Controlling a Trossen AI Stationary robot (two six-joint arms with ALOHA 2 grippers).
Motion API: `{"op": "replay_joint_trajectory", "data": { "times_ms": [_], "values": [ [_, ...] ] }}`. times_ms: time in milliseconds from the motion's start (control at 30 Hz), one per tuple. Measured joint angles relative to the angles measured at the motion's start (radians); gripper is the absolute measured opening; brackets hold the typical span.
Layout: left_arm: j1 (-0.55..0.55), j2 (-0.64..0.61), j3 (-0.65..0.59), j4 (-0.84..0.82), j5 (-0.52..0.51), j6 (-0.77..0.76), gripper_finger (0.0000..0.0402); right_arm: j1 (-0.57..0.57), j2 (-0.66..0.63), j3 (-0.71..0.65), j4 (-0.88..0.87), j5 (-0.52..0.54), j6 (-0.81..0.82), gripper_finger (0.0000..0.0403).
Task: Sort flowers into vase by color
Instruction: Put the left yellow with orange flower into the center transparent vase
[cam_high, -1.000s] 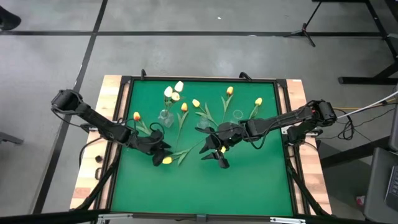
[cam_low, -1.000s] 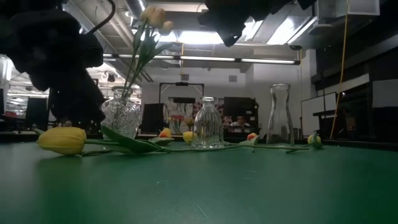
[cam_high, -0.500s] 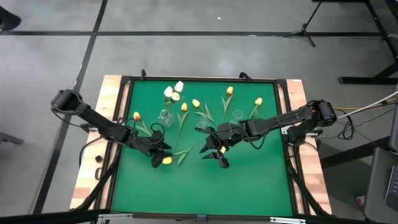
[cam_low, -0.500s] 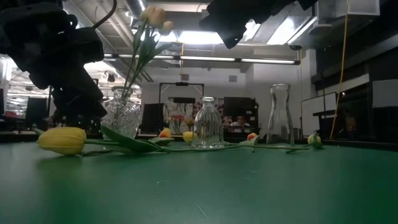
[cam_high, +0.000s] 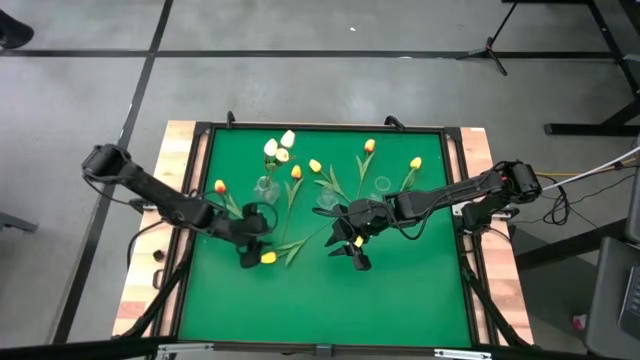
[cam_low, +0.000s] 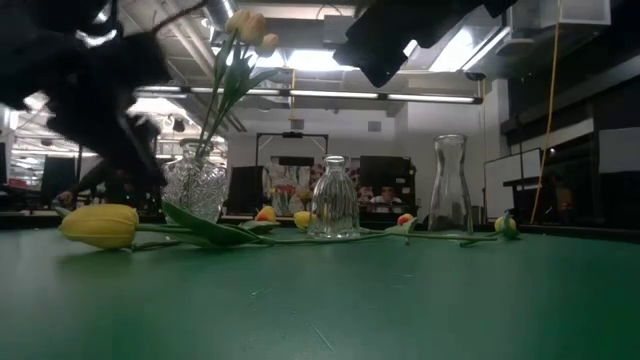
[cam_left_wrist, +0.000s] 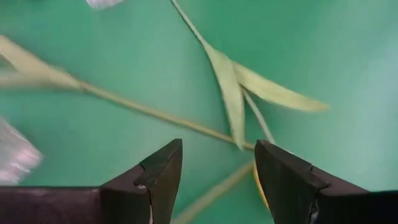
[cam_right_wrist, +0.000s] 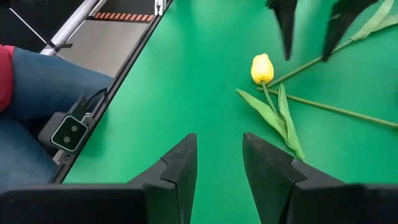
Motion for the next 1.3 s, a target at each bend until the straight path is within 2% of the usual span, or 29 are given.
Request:
{"op": "replay_joint_trajectory", "data": {
  "times_ms": [133,233,300,433,633,767,1100,1200,1300],
  "values": [
    [0.020,0.000,0.104,-0.065,-0.066,0.126,0.0198,0.000,0.000,0.000,0.000,0.000,-0.004,0.0128],
    [0.035,0.000,0.170,-0.130,-0.129,0.072,0.0198,0.000,0.000,0.000,-0.001,0.000,-0.004,0.0128],
    [0.035,0.000,0.203,-0.172,-0.166,-0.034,0.0198,0.000,0.000,0.000,-0.006,-0.001,-0.004,0.0128],
    [0.031,0.000,0.228,-0.238,-0.163,-0.313,0.0198,0.000,0.000,0.000,-0.043,-0.011,-0.004,0.0128],
    [0.016,0.000,0.233,-0.405,-0.016,-0.814,0.0198,0.000,0.000,0.000,-0.097,-0.012,-0.004,0.0128],
    [-0.035,0.001,0.215,-0.485,-0.103,-1.112,0.0198,0.000,0.000,0.000,-0.097,-0.013,0.011,0.0128],
    [-0.076,0.001,0.193,-0.468,-0.136,-1.102,0.0198,0.000,0.000,0.000,-0.107,-0.014,0.021,0.0128],
    [-0.076,0.001,0.193,-0.432,-0.178,-1.189,0.0198,0.000,0.000,0.000,-0.115,-0.014,0.021,0.0128],
    [-0.076,0.001,0.193,-0.439,-0.229,-1.374,0.0198,0.000,0.000,0.000,-0.117,-0.014,0.021,0.0128]
  ]
}}
